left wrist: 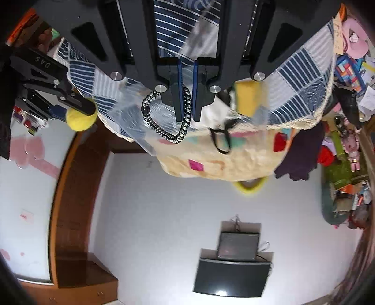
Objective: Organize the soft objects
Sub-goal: 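Carry the bracelet with the left tool into the box while the right tool drops the ball in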
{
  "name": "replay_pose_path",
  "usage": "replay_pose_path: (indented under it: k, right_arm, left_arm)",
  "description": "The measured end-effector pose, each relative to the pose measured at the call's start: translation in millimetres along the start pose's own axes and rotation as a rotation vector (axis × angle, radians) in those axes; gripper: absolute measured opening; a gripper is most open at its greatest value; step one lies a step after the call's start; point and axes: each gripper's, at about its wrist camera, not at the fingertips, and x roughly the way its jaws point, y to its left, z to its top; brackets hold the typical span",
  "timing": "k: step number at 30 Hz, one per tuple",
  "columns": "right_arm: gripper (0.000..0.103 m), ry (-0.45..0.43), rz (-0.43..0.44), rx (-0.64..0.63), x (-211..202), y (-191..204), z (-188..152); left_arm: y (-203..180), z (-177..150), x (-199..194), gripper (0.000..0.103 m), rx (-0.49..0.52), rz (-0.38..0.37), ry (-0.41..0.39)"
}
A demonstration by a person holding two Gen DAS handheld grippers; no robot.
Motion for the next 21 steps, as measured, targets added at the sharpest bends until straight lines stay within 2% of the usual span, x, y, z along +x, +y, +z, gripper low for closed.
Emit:
replay_pose_path:
  k: [4,9,15,21]
  right_arm:
    - [0.043,-0.02,0.014,-0.002,11,7,11]
    - [0.043,-0.009,0.023,0.023,28,7,17]
    - [0.043,0.06,0.047,0.068,60,2,15]
    - [0.043,0.113,0.039,0.052,75,8,2]
  left_arm:
    - [13,4,5,0.006,-0.02,0.036,-0.007]
    - [16,-2,27,0.006,-0.015,0.065,0.028]
    - [14,-14,55,0.006,0.009,0.089,0.092]
    - [15,-23,68,0.006,0.023,0.105,0.123]
